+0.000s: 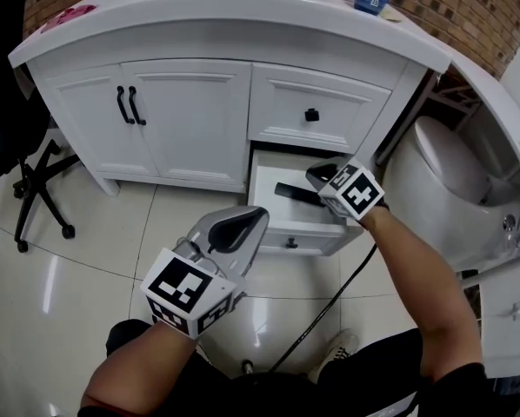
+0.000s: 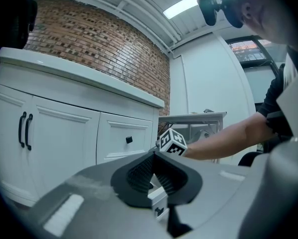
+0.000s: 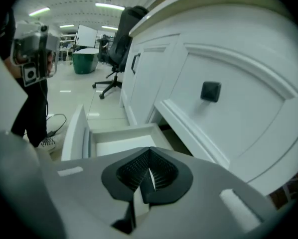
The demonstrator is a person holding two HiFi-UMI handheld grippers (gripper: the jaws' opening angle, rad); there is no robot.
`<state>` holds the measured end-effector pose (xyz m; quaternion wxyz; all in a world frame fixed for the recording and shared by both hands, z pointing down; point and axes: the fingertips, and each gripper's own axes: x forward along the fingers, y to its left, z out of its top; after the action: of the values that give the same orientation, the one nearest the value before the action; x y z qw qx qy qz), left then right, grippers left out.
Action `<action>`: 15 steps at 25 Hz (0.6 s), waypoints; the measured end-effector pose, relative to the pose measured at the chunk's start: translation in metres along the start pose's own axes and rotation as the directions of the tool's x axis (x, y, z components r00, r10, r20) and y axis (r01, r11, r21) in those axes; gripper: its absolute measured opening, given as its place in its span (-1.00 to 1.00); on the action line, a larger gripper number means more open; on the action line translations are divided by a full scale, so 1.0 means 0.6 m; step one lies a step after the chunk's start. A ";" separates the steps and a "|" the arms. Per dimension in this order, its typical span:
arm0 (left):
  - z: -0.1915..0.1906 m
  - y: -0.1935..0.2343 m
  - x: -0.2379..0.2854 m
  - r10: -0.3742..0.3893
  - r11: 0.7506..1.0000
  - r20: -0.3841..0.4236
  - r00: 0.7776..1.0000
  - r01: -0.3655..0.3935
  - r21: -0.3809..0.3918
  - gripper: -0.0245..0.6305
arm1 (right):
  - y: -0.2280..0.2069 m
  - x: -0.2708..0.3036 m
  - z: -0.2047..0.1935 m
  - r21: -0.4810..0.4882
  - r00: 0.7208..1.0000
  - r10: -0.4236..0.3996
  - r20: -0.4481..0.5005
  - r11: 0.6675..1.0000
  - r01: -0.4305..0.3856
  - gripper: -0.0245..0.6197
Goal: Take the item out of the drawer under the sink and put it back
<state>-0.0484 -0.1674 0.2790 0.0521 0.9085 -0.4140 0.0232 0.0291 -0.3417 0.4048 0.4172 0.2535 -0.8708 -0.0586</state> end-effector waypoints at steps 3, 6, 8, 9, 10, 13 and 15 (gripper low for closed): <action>-0.001 -0.006 -0.001 -0.004 1.000 -0.003 1.000 0.004 0.011 -0.91 | 0.012 -0.062 0.033 0.064 0.991 -0.024 0.128 0.998 0.016 -0.90; -0.002 -0.006 -0.001 -0.008 1.000 -0.009 1.000 0.008 0.028 -0.91 | 0.032 -0.114 0.061 0.125 0.974 -0.029 0.225 0.992 0.001 -0.90; -0.002 -0.007 0.001 -0.008 0.999 -0.010 1.000 0.009 0.033 -0.91 | 0.043 -0.147 0.075 0.164 0.962 -0.040 0.272 0.986 -0.005 -0.90; -0.002 -0.007 0.002 -0.007 0.999 -0.010 1.000 0.008 0.034 -0.91 | 0.048 -0.163 0.080 0.183 0.955 -0.049 0.294 0.983 -0.006 -0.90; -0.002 -0.007 0.002 -0.006 0.999 -0.010 1.000 0.007 0.036 -0.91 | 0.054 -0.178 0.084 0.202 0.947 -0.058 0.317 0.979 -0.008 -0.90; -0.003 -0.010 0.001 -0.005 0.999 -0.010 1.000 0.005 0.039 -0.91 | 0.068 -0.228 0.089 0.252 0.920 -0.088 0.382 0.968 -0.012 -0.90; -0.003 -0.011 0.000 -0.005 0.999 -0.010 1.000 0.006 0.042 -0.91 | 0.076 -0.262 0.087 0.277 0.904 -0.113 0.412 0.961 -0.006 -0.90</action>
<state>-0.0433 -0.1626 0.2802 0.0348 0.9104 -0.4107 0.0362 0.0540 -0.2312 0.2760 0.1778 0.3135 -0.9328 -0.0040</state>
